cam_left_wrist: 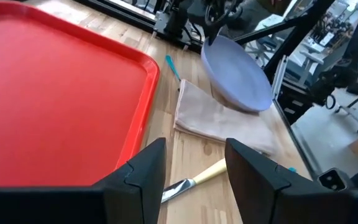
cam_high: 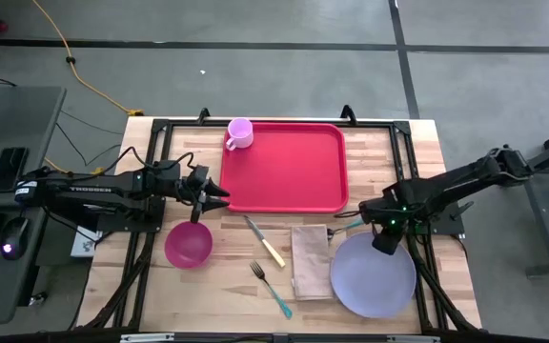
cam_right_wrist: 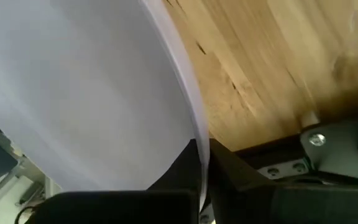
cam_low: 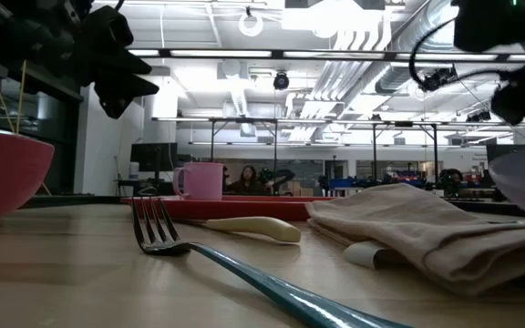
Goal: Set up tray
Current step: Put the light blue plate on the bottom left of the orange serving tray
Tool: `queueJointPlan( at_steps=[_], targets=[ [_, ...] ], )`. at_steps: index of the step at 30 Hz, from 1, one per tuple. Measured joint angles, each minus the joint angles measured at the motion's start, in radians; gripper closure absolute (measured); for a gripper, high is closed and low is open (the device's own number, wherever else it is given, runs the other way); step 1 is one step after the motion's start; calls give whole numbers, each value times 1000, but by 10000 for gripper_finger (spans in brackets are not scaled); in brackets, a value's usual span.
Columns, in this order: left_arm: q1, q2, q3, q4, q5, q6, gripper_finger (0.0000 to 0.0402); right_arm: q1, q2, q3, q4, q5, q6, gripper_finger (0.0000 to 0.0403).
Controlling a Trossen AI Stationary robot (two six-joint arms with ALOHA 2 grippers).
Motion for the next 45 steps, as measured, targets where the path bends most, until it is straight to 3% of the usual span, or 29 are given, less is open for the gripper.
queueJointPlan(
  at_steps=[9, 13, 17, 21, 33, 45],
  targets=[
    [0, 0, 0, -25, 0, 14, 208, 0, -69, 162, -123, 68, 61, 402],
    [0, 0, -1, -34, 13, -109, 208, -3, -78, 218, -161, 107, 61, 402],
    [-1, 0, -1, -13, 85, -18, 208, -16, -77, 254, -169, 137, 41, 402],
    [-2, -8, -1, 24, 92, 5, 208, -52, -77, 265, -165, 149, 27, 403],
    [-2, -149, -1, -119, -33, 18, 208, -261, -77, 266, -22, 148, -35, 403],
    [-2, -326, -1, -278, -78, 132, 208, -515, -18, 266, 215, 80, -9, 403]
  ],
)
